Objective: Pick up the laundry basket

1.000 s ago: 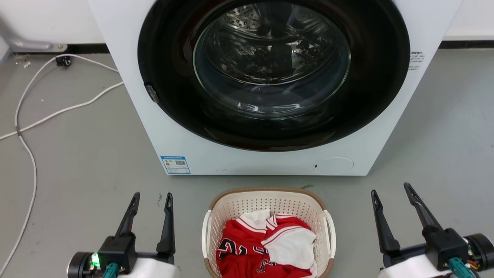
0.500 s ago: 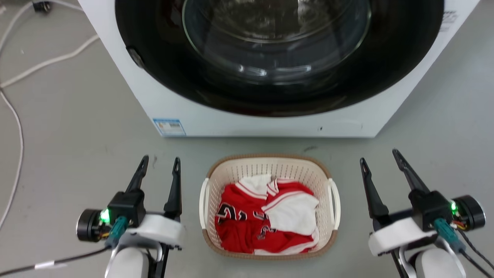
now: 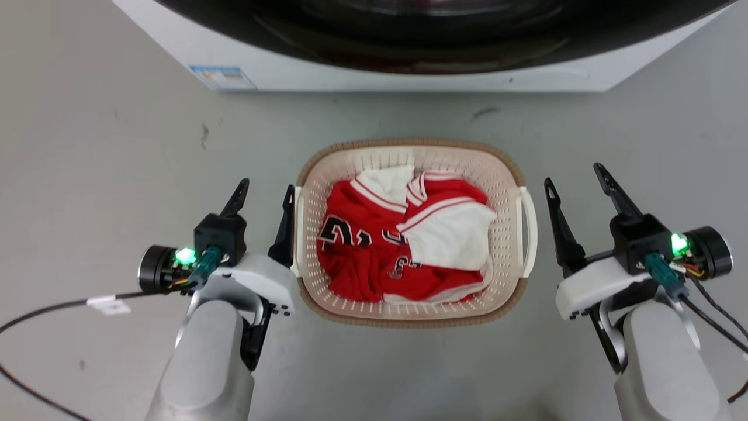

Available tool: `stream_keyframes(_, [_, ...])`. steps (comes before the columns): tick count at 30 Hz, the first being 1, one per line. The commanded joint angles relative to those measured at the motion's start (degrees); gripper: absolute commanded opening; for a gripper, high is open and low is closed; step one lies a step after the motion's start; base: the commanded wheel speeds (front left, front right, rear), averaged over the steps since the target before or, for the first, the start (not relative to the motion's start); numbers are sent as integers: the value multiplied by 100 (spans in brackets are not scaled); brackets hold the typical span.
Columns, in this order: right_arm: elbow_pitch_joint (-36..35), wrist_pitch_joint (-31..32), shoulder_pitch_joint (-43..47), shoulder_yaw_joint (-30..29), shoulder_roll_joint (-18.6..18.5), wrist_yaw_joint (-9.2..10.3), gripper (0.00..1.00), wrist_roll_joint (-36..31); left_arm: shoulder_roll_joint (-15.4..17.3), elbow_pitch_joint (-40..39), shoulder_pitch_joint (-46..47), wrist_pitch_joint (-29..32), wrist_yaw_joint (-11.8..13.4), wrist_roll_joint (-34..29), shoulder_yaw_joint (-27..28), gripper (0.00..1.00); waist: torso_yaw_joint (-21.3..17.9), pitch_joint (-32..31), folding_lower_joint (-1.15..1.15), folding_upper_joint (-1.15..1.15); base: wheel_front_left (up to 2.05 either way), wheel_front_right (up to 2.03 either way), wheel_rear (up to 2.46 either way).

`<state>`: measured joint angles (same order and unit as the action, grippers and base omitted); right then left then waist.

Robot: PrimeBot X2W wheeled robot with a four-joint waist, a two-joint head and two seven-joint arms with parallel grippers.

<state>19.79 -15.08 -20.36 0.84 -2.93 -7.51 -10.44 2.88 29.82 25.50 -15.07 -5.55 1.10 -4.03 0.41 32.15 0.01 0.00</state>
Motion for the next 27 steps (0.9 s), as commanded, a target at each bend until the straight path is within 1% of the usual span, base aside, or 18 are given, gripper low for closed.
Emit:
stream_keyframes(1, [107, -13, -197, -12, 11, 4, 100, -66, 6, 155, 201, -16, -25, -50, -54, 100, 8, 481, -1, 0, 0, 0, 0])
stream_keyframes(5, [460, -13, -480, -37, 10, 4, 100, -141, 27, 627, 541, -16, -16, -86, -96, 100, 4, 783, -1, 0, 0, 0, 0])
stream_keyframes(14, [1387, -13, -993, -36, 9, 4, 100, -173, 77, 1413, 1159, -16, 8, -139, -238, 100, -9, 1303, -1, 0, 0, 0, 0])
stream_keyframes(18, [1582, -13, -1118, -74, 8, 4, 100, -137, 78, 1763, 1313, -16, -1, -128, -294, 100, -24, 1473, -1, 0, 0, 0, 0])
stream_keyframes(23, [1766, -13, -1188, -95, 9, 4, 100, -154, 59, 1965, 1462, -16, 31, -111, -381, 100, -11, 1623, -1, 0, 0, 0, 0])
stream_keyframes(27, [2028, -13, -1261, -73, 9, 4, 100, -157, 43, 2271, 1578, -16, 49, -87, -455, 100, 14, 1733, -1, 0, 0, 0, 0])
